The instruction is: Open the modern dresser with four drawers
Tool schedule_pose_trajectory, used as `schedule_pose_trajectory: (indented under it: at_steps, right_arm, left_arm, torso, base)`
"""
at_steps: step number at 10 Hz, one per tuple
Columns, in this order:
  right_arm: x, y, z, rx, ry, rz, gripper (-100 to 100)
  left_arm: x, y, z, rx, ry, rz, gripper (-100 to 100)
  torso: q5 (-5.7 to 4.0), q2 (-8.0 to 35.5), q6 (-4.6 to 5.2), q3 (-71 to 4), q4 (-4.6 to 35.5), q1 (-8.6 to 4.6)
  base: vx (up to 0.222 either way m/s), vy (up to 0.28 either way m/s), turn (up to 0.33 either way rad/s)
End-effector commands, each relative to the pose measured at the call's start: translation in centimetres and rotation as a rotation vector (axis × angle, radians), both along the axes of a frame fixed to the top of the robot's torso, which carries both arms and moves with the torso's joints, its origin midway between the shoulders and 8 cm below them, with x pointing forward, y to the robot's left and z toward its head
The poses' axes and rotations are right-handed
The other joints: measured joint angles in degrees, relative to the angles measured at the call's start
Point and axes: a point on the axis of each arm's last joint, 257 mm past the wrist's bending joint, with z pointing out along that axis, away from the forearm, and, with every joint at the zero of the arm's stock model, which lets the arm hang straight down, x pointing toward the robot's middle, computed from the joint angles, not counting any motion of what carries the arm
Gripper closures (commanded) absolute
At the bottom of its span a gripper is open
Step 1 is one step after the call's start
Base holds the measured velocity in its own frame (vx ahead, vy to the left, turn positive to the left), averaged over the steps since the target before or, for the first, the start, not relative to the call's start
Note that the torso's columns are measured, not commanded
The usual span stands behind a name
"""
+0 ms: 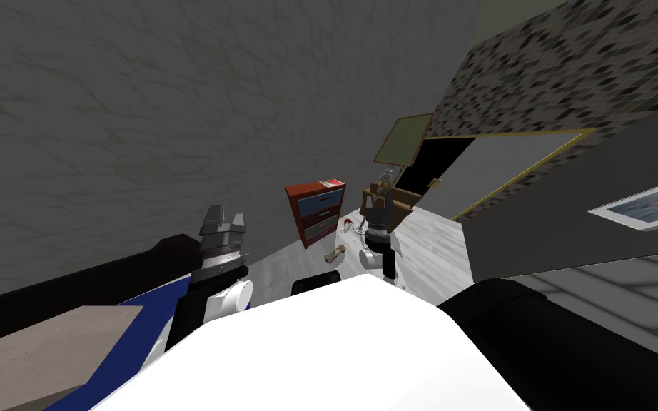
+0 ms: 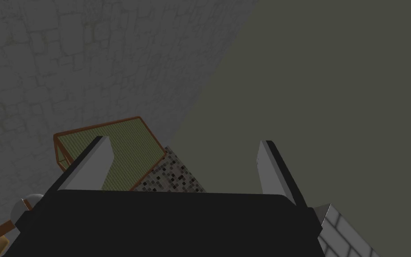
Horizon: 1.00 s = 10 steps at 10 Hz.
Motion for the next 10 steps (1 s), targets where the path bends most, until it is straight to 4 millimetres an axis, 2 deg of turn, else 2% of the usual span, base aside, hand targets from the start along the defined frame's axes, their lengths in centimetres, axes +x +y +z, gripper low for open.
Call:
schedule_pose_trajectory:
  at_steps: [1,9,10]
  right_arm:
    - [0.0,0.0,0.0,0.0,0.0,0.0,0]
    - [-0.01,0.0,0.02,0.0,0.0,0.0,0]
    - [-0.01,0.0,0.02,0.0,0.0,0.0,0]
  left_arm:
    - [0.0,0.0,0.0,0.0,0.0,0.0,0]
    - [-0.01,0.0,0.02,0.0,0.0,0.0,0]
    - [0.11,-0.17,-0.15,0.025,0.012,-0.012,-100]
  torso:
    - [0.0,2.3,0.0,-4.7,2.3,0.0]
    - [0.0,35.4,0.0,-70.7,35.4,0.0]
    - [0.0,39.6,0.0,-79.2,39.6,0.0]
  base:
    - [0.0,0.0,0.0]
    - [0.0,0.0,0.0]
    - [0.03,-0.033,0.016]
